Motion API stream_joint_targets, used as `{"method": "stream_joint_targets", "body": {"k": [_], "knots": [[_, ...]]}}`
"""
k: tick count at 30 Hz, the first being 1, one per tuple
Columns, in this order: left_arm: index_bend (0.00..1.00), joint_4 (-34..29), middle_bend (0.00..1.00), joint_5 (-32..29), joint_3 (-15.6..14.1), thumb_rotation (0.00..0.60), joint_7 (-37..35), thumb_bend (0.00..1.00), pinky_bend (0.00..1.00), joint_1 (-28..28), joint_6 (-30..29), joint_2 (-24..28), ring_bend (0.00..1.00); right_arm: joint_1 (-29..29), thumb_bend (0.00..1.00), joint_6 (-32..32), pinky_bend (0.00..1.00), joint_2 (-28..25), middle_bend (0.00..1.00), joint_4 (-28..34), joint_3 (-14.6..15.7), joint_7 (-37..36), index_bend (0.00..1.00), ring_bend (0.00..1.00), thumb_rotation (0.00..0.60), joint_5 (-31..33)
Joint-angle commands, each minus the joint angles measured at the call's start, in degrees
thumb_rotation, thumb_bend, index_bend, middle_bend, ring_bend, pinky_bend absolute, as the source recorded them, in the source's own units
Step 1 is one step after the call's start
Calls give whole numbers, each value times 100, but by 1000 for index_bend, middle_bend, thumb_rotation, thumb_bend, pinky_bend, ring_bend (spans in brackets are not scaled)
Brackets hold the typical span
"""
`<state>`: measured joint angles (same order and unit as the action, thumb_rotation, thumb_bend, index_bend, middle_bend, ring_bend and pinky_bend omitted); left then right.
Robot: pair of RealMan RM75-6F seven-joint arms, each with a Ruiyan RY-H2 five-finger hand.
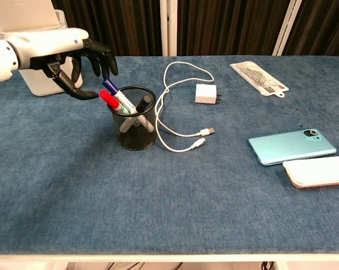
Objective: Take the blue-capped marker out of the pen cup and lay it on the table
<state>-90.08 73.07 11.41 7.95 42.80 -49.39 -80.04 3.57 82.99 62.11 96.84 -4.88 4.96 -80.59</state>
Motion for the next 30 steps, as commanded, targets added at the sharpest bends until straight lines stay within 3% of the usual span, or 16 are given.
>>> {"method": "stream_joint_targets", "body": {"k": [1,11,22,30], "knots": [[358,51,383,22,-14,600,-23,290,577,32,-26,-46,355,5,176,-20,0,-6,0,-2,1,-13,0,0,600,13],[483,216,432,126,-48,600,-243,309,654,146,-67,-158,436,23,176,-111,0,-44,0,35,2,6,0,0,600,106],[490,408,446,84,-84,600,-582,310,712,244,69,-172,489,41,176,-210,0,-110,0,112,20,19,0,0,600,181],[529,598,554,322,-60,600,-954,314,806,261,-166,-346,590,50,176,-266,0,-137,0,125,34,38,0,0,600,226]]}}
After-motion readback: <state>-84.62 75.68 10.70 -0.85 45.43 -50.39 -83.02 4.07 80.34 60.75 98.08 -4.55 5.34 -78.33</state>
